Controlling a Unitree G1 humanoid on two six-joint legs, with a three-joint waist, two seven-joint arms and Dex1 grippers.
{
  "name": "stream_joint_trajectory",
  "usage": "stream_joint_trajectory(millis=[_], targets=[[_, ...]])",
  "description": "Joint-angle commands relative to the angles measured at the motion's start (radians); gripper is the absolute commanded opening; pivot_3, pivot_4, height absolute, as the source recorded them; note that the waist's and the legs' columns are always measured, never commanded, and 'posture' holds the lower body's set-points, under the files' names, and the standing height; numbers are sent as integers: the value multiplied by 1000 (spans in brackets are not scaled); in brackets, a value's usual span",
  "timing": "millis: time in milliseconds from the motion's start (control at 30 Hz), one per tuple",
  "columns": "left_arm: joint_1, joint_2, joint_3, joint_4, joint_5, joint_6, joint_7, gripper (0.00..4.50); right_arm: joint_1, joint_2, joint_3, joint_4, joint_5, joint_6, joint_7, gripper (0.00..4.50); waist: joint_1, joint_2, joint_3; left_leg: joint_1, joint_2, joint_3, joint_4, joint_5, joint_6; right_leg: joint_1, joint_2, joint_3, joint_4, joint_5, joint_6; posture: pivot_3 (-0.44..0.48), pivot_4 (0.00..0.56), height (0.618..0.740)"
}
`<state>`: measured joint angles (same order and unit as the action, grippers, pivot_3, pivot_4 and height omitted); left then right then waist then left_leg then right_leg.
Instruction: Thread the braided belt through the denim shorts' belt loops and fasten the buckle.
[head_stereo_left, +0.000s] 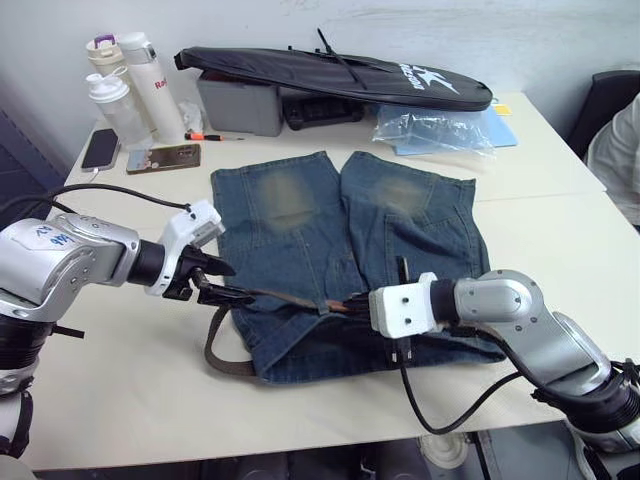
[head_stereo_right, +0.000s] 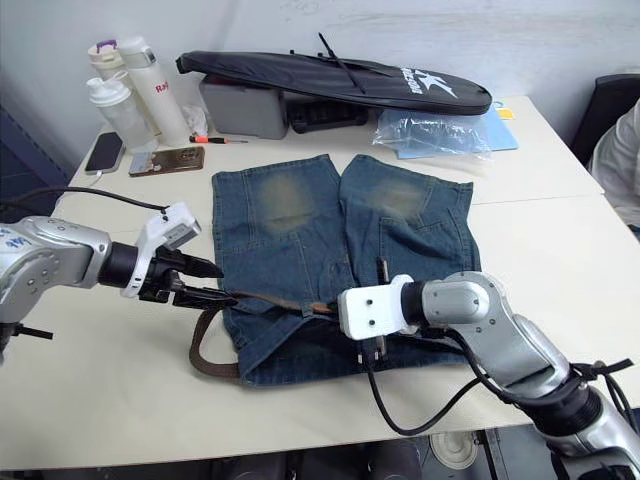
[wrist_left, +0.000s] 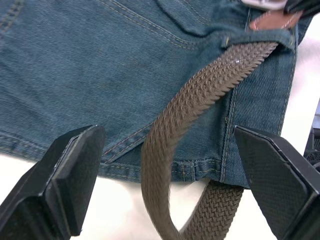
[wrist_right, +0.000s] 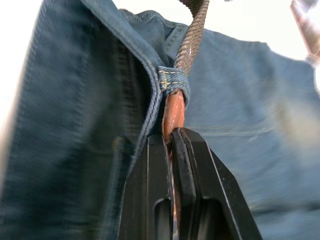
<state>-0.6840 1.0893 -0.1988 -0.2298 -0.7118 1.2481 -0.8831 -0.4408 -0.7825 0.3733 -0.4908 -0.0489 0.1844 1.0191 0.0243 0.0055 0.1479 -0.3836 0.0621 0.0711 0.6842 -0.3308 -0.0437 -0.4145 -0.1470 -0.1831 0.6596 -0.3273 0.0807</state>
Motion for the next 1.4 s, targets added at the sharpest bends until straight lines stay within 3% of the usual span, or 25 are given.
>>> stream_joint_trajectory(millis=[33, 267, 467, 567, 733, 767, 833, 967, 1167, 1400], targets=[[-27, -15, 2, -8, 31, -16, -18, 4500, -12, 2, -1, 11, -43, -142, -6, 61, 0, 0, 0, 0, 0, 0, 0, 1, 0, 0, 0, 0, 1, 0, 0, 0, 150, 642], [-26, -41, -5, 1, 62, -27, -38, 4500, 9, -21, -35, -5, 20, -74, 58, 61, 0, 0, 0, 0, 0, 0, 4, 1, 0, 0, 0, 1, 2, 0, 0, 0, 150, 642], [-78, -177, 6, 217, 144, -78, 32, 4500, 22, -38, -38, -22, 14, -40, 71, 61, 3, 0, 0, -1, 0, -1, 9, 2, 1, 2, 0, 1, 5, 1, -1, 0, 150, 642], [-105, -254, -26, 268, 198, -131, 51, 3636, 34, -40, -39, -29, 8, -37, 69, 0, 2, 0, -1, -1, 0, -1, 10, 2, 2, 2, 0, 1, 5, 2, -1, 0, 150, 642], [-158, -357, -118, 309, 270, -210, -2, 1306, 58, -45, -46, -54, -3, -17, 63, 0, 3, 0, -1, -3, 0, -1, 11, 2, 2, 2, -1, 0, 5, 3, -1, 0, 150, 642], [-171, -371, -128, 321, 276, -221, -21, 665, 62, -46, -48, -59, -5, -10, 61, 0, 2, 0, -1, -4, 0, 0, 11, 2, 2, 1, -1, 0, 5, 3, 0, 0, 150, 642], [-186, -378, -165, 335, 297, -251, -72, 27, 72, -49, -54, -70, -9, 2, 58, 0, 2, 0, -1, -3, 0, 0, 11, 2, 2, 1, -1, 0, 5, 3, 0, 0, 150, 642], [-166, -365, -353, 365, 401, -396, -261, 27, 89, -51, -63, -94, -21, 24, 45, 0, 0, 2, -2, -2, 0, 1, 12, 2, 2, 1, -1, 1, 4, 3, 0, 0, 150, 642], [-143, -423, -524, 525, 607, -644, -342, 27, 105, -65, -75, -120, -51, 42, 23, 0, 4, 1, -6, -2, 1, 0, 13, 2, 2, 2, 0, 0, 5, 3, -1, 0, 150, 642], [-163, -485, -560, 736, 793, -900, -358, 27, 148, -148, -185, -115, -72, 11, 7, 0, 29, 7, -15, -1, -1, 1, 16, -1, 6, 7, -3, 2, 2, 3, 0, 0, 150, 642]])
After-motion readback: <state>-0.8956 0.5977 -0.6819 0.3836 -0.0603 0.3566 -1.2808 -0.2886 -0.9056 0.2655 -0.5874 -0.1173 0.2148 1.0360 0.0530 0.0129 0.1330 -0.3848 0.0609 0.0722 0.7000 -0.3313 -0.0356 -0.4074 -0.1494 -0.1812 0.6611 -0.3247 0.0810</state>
